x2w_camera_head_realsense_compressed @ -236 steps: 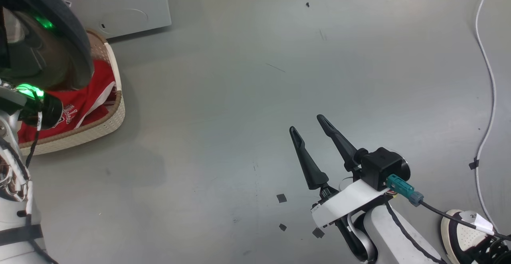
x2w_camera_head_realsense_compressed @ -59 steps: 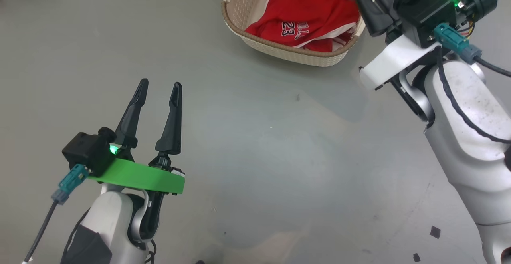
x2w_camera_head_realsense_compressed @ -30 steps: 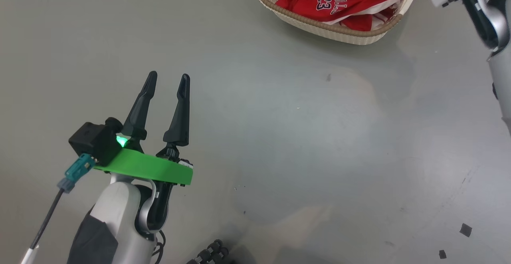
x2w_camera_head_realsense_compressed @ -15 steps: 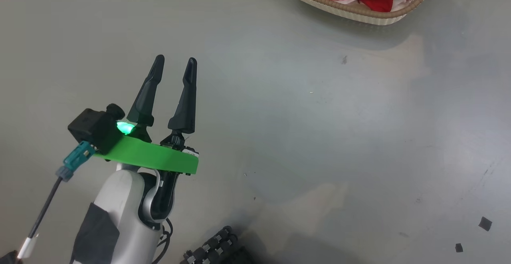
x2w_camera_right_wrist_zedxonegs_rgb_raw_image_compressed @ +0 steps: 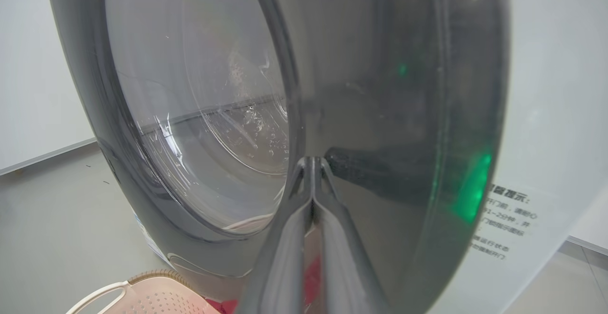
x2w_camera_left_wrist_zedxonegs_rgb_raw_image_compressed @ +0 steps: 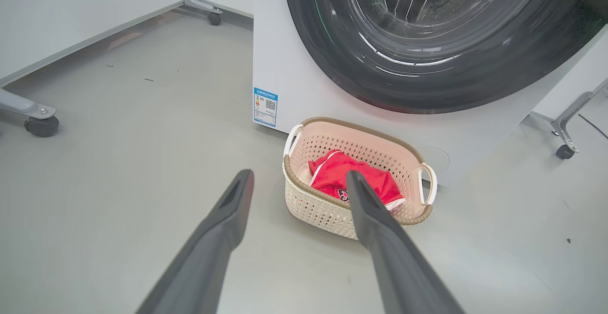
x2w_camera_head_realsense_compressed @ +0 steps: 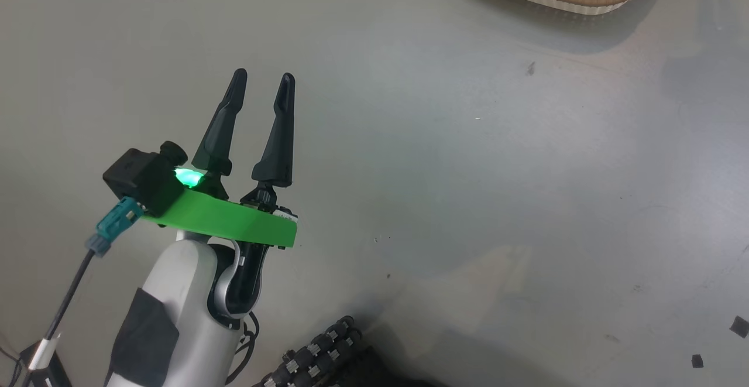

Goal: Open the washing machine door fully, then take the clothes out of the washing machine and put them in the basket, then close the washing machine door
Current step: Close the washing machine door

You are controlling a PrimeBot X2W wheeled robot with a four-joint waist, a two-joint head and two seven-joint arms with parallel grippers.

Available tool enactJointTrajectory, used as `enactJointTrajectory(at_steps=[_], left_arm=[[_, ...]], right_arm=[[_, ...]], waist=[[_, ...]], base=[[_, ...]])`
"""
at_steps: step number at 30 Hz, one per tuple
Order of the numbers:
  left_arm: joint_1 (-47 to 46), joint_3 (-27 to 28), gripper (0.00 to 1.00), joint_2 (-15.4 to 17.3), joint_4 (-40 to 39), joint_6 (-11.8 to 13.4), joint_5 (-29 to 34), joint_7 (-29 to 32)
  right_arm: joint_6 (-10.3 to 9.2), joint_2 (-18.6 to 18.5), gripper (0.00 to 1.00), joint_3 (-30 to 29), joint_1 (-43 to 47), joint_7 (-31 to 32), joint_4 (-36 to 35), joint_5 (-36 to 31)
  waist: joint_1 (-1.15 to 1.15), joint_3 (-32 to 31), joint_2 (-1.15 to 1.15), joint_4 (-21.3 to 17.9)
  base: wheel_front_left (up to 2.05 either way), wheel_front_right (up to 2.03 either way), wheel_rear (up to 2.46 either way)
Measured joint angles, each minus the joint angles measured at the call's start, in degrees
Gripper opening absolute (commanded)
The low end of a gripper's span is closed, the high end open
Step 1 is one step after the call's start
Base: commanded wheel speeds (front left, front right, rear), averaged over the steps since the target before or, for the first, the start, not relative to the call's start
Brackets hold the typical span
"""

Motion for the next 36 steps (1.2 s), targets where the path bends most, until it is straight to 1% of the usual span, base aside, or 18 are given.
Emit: enactJointTrajectory(at_steps=[3, 7, 9, 14, 17, 29, 36], left_arm=[[-0.03, -0.10, 1.00, -0.02, 0.09, 0.00, -0.08, 0.00], [-0.08, -0.09, 1.00, -0.03, 0.16, 0.00, -0.44, 0.00], [-0.14, -0.07, 1.00, -0.05, 0.20, 0.00, -0.44, 0.00], [-0.19, -0.08, 1.00, -0.10, 0.31, 0.00, -0.63, 0.00], [-0.22, -0.14, 1.00, -0.11, 0.49, 0.00, -1.14, 0.00], [-0.64, -0.53, 1.00, -0.12, 0.92, 0.00, -1.92, 0.00], [-1.63, -0.55, 1.00, -0.16, 1.81, 0.00, -1.85, 0.00]], right_arm=[[-0.43, -0.31, 0.00, -0.14, -0.84, 0.00, 1.14, -0.65], [-0.52, -0.32, 0.00, -0.15, -2.08, 0.01, 2.35, -0.79], [-0.97, -0.31, 0.00, -0.19, -3.02, 0.02, 3.30, -1.16], [-3.04, -0.34, 0.00, -0.74, -5.33, 0.09, 5.44, -2.01], [-3.91, -0.19, 0.00, -0.77, -6.08, 0.05, 6.39, -2.37], [-4.37, 0.76, 0.00, -0.81, -7.38, -1.59, 9.76, -2.77], [-4.38, 0.29, 0.00, -0.13, -5.42, -4.98, 13.32, -2.79]], waist=[[0.00, 0.23, 0.00, 0.42], [0.00, 0.40, 0.00, 0.65], [0.00, 0.50, 0.00, 0.76], [0.00, 0.75, 0.00, 0.92], [0.00, 0.83, 0.00, 0.98], [0.00, 0.72, 0.00, 1.14], [0.00, -0.92, 0.00, 1.13]], base=[[0.00, 0.00, 0.00], [0.00, 0.00, 0.00], [0.00, 0.00, 0.00], [0.00, 0.00, 0.00], [0.00, 0.00, 0.00], [0.00, 0.00, 0.00], [0.00, 0.00, 0.00]])
